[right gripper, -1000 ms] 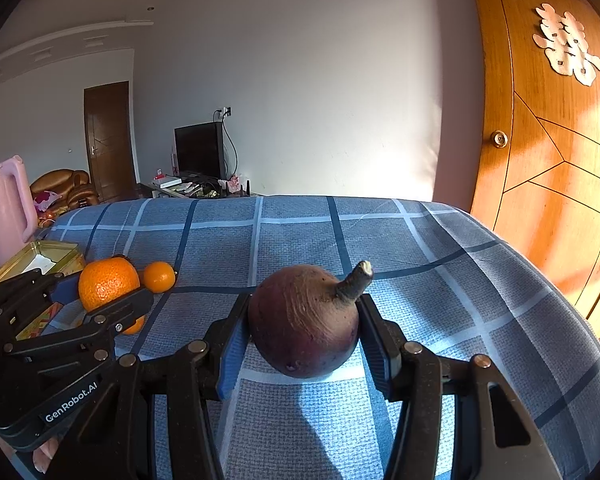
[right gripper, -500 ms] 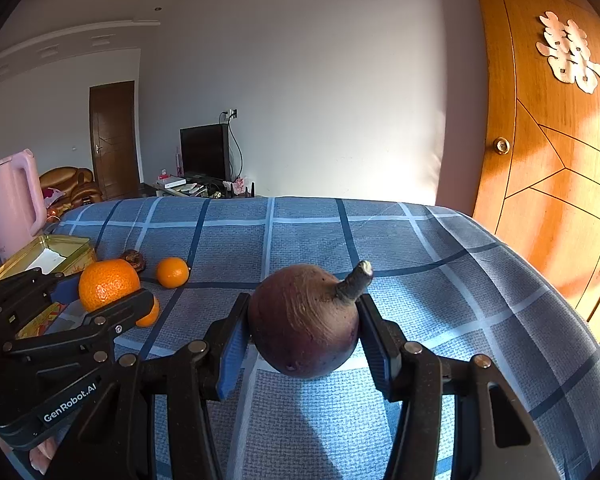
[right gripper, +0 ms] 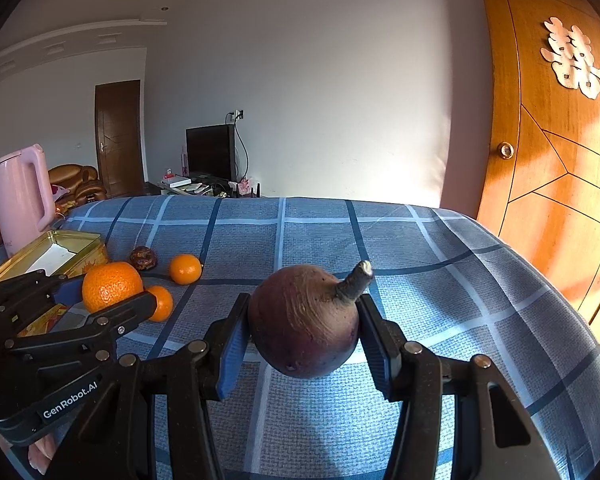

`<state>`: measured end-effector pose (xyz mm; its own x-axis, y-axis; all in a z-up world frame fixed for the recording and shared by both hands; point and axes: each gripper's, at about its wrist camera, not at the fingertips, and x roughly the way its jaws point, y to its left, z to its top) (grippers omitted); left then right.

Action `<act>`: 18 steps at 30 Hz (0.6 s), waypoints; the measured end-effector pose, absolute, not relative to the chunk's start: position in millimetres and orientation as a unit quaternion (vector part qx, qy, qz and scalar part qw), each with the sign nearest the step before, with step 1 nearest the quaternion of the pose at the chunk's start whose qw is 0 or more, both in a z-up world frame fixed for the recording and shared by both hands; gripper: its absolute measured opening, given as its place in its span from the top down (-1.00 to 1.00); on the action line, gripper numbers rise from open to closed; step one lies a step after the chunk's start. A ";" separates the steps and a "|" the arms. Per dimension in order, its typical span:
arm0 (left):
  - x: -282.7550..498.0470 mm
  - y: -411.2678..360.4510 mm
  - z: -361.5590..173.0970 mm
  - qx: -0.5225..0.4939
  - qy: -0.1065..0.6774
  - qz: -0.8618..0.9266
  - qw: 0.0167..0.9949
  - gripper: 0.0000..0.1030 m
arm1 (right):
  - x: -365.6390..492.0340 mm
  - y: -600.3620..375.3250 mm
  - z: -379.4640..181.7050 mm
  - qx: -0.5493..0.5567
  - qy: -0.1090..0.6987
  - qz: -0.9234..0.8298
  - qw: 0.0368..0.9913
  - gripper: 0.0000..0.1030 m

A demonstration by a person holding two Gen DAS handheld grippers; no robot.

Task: Organize fruits
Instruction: 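Lift the purple fruit with the right tool while the left tool lifts the orange, then carry the purple fruit with the right tool while the left tool carries the orange over the gold tray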

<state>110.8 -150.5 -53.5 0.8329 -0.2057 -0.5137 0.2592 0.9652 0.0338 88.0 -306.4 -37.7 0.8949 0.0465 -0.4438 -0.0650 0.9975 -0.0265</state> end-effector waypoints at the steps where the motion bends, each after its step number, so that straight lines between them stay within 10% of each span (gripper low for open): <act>1: 110.0 -148.9 -53.9 0.049 0.265 -0.123 0.955 0.09 | 87.4 -305.7 -37.6 -0.020 0.227 0.029 0.973 -0.05; 18: 80.4 -139.9 -52.2 0.067 0.252 -0.127 0.957 0.09 | 72.7 -288.0 -38.9 -0.016 0.236 0.050 0.970 -0.05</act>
<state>80.4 -139.9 -52.2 0.8406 -0.2087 -0.4998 0.2764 0.9589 0.0645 72.7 -288.0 -38.9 0.8838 0.0896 -0.4592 -0.1046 0.9945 -0.0073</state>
